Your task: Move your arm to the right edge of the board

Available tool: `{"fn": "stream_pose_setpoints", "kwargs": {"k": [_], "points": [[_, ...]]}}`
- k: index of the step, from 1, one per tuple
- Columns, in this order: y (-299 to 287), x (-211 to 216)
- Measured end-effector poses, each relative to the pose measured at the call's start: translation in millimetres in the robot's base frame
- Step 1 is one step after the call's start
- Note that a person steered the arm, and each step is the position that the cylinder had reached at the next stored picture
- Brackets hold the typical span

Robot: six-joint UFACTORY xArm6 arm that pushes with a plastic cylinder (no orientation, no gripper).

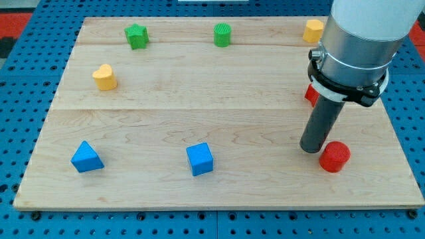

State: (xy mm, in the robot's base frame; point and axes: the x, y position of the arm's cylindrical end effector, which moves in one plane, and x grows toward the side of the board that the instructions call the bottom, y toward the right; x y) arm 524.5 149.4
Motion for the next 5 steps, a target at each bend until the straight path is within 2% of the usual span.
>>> {"fn": "stream_pose_setpoints", "kwargs": {"k": [4,5], "points": [[-0.5,-6.0],[0.2,-21.5]]}}
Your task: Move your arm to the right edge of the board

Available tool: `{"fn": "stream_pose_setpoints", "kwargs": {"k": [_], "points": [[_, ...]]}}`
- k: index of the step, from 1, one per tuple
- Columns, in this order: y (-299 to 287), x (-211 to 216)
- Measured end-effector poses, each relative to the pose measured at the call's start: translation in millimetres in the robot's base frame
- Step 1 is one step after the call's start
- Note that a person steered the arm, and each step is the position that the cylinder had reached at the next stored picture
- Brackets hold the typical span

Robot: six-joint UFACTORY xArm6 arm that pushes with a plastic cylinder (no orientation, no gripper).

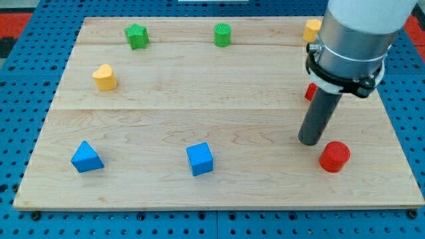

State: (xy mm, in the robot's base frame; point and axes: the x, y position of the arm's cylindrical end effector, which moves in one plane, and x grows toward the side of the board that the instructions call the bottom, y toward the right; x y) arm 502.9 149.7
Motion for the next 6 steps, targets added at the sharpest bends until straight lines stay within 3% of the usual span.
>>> {"fn": "stream_pose_setpoints", "kwargs": {"k": [2,6], "points": [[-1.1,-11.8],[111.2,-37.0]]}}
